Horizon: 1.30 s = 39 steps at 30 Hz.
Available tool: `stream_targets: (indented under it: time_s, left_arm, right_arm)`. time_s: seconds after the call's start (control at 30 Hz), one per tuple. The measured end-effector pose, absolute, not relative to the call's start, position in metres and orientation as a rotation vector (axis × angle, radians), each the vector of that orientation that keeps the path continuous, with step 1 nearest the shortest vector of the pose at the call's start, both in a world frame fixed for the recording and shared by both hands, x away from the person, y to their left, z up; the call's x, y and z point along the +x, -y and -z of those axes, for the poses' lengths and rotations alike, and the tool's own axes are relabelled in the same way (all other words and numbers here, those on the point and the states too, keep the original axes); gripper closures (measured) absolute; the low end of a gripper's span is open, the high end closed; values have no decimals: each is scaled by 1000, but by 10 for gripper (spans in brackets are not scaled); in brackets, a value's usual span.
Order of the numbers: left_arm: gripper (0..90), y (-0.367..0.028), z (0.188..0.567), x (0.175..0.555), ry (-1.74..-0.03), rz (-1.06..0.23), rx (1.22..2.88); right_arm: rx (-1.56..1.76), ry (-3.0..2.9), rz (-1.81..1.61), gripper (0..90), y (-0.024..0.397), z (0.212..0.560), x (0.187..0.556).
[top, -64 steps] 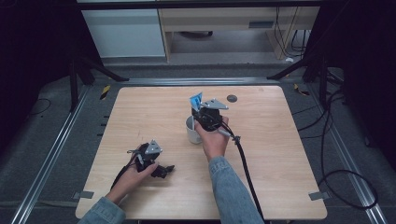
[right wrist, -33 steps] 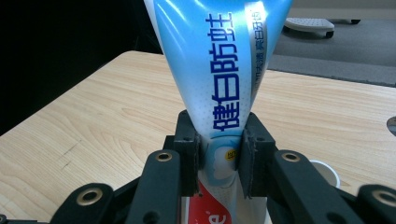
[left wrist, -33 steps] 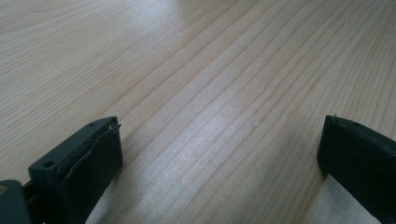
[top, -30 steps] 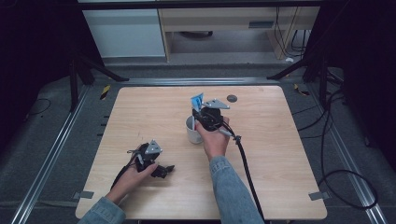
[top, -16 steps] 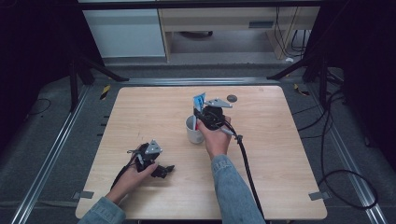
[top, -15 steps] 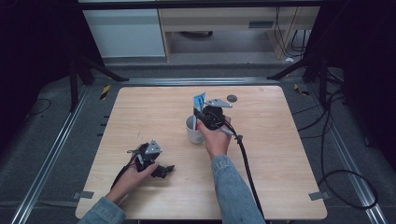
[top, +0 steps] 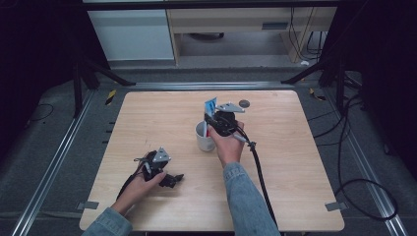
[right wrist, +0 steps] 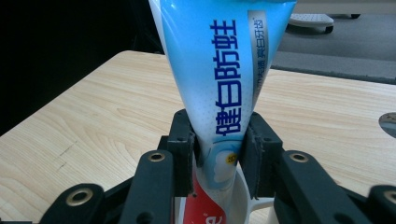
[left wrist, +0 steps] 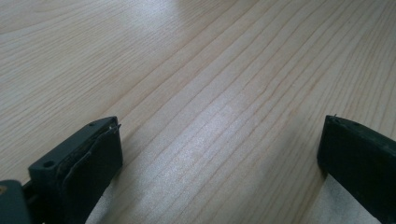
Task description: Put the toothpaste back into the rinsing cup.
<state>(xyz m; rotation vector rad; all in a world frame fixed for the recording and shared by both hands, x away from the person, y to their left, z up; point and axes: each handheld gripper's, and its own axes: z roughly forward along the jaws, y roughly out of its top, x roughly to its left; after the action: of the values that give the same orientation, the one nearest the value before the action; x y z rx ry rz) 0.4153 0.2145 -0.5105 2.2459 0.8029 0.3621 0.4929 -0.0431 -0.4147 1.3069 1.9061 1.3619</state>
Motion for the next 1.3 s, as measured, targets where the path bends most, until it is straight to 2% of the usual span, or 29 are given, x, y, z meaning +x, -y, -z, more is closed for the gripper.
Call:
stream_targets:
  time_s: [1.3]
  left_arm:
    - [0, -214, 511, 415, -804, -361, 2245]
  right_arm:
    - [1291, -1907, -1323, 565, 43, 408, 491]
